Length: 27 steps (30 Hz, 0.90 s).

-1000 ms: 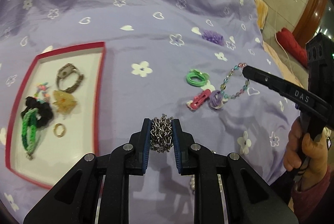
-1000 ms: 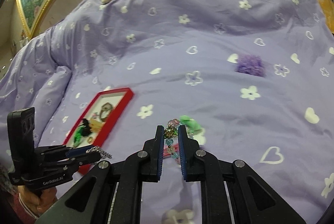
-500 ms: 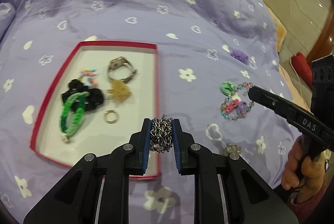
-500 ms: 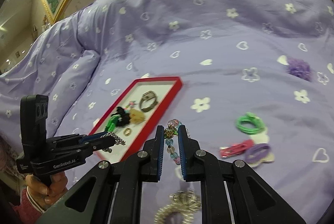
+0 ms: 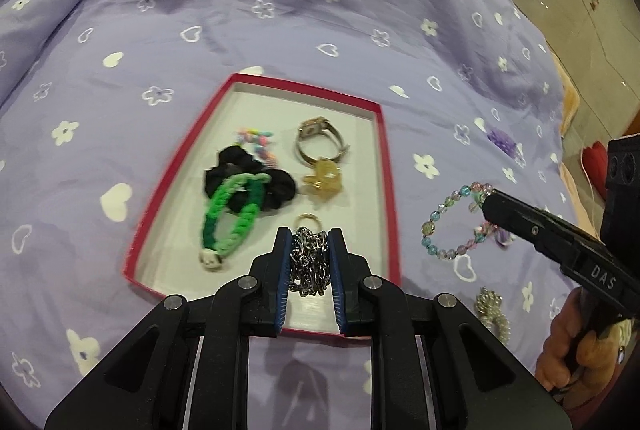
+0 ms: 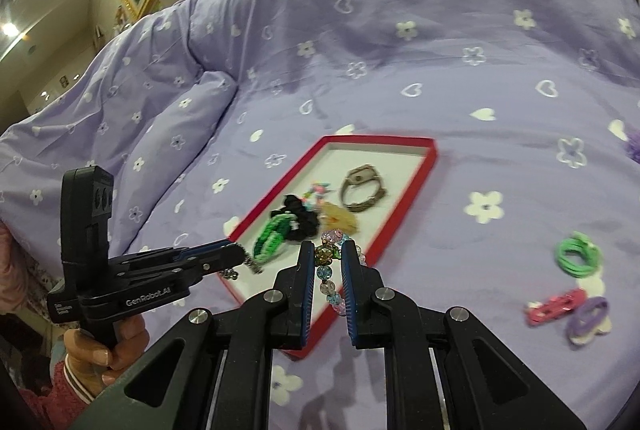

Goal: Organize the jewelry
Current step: 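Carry the silver chain and beaded bracelet over the tray with both grippers, then open both grippers to release the chain and beaded bracelet into the tray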

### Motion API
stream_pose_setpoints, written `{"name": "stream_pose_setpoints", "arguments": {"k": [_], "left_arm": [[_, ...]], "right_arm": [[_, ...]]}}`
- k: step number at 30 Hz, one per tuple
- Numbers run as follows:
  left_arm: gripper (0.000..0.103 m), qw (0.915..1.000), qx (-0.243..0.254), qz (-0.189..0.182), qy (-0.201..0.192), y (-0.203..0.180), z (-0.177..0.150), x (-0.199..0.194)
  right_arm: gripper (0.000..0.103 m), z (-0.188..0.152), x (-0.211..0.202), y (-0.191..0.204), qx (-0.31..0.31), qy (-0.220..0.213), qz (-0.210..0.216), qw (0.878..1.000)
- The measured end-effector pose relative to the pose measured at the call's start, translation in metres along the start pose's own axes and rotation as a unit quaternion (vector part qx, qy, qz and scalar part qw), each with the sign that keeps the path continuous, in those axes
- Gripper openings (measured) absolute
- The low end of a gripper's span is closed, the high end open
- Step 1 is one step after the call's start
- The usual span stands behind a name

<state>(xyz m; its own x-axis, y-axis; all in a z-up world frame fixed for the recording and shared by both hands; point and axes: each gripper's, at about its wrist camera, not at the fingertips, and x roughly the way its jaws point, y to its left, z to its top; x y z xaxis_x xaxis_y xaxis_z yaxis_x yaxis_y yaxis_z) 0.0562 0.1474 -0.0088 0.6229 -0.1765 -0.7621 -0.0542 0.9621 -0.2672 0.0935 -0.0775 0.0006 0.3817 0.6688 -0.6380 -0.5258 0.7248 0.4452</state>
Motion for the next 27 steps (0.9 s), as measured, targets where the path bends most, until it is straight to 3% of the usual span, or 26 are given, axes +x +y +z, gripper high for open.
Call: {"name": "stream_pose_setpoints", "arguments": {"k": [14,27], "left_arm": [[0.016,0.9992,-0.021,0.034,0.006,0.041,0.013,0.018],[0.016,0.9969,-0.027,0.060,0.043,0.056,0.004,0.063]], "right_arm": [[0.013,0.008,0.076,0.034,-0.007,0.047,0.051,0.998],[0.013,-0.010,0.112,0.001,0.000,0.096,-0.004,0.995]]}}
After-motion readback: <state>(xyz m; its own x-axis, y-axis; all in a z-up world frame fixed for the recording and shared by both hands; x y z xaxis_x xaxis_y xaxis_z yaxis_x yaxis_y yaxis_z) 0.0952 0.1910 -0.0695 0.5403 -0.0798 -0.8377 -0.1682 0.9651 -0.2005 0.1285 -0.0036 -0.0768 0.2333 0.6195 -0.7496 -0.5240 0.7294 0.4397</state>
